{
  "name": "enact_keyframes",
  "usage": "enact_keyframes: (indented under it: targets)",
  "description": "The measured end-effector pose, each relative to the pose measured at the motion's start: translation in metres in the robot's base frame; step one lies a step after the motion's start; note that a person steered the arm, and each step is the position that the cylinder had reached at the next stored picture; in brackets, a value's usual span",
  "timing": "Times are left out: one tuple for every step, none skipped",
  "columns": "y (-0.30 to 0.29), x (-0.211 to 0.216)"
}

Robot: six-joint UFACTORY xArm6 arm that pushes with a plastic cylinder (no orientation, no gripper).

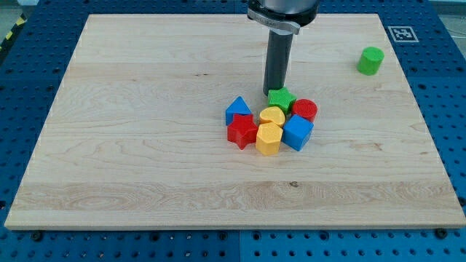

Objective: Push the green circle into a group of blocks

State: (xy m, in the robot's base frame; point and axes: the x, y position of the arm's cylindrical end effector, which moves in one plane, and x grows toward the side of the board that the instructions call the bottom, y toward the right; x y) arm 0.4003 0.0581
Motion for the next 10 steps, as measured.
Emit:
enact_keyframes:
  targets:
    - [-0.003,-0.041]
    - [0.007,-0.114]
    - [0.085,-0.172]
    - [0.189,-0.167]
    - [0.259,-0.105]
    - [0.242,-0.08]
    - [0.162,-0.08]
    - [0.091,-0.08]
    - [0.11,-0.092]
    - [0.172,-0.08]
